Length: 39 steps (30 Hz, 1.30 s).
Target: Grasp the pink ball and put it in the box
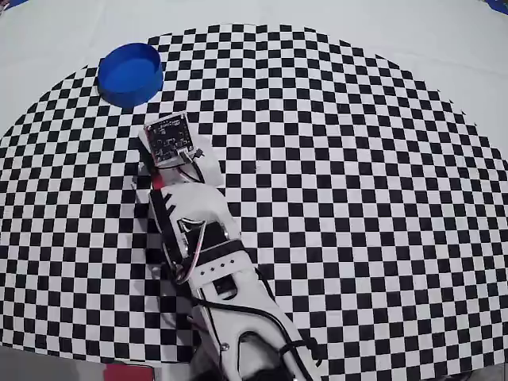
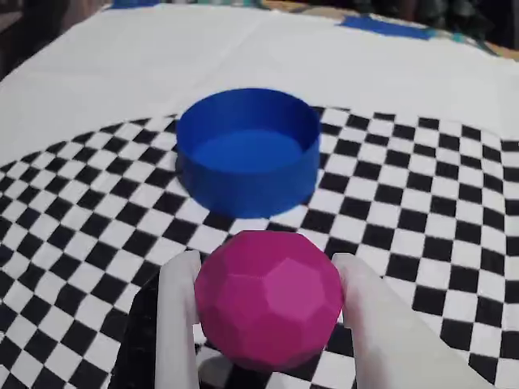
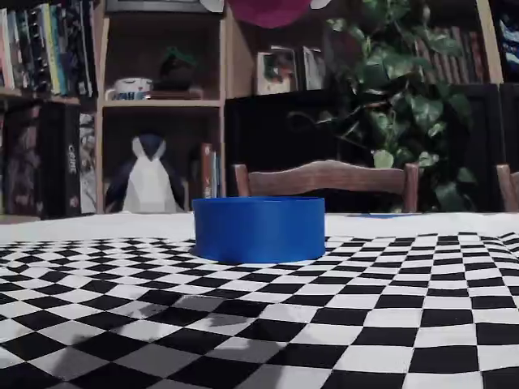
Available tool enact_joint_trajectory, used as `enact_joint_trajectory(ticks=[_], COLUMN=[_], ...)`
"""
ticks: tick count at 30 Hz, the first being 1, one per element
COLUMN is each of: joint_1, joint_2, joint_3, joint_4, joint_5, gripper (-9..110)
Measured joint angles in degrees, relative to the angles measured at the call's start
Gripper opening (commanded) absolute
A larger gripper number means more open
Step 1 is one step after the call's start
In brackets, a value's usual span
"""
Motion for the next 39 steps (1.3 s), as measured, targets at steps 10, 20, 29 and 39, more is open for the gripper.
enact_joint_trajectory(ticks=[10, 20, 29, 39], joint_1=[-0.4, -0.2, -0.2, -0.2], joint_2=[-6.0, -15.9, -22.2, -29.7], joint_3=[-2.1, -9.2, -14.2, -20.7], joint_4=[0.0, -0.9, -0.9, -0.9], joint_5=[0.0, 0.0, 0.0, 0.0], gripper=[0, 0, 0, 0])
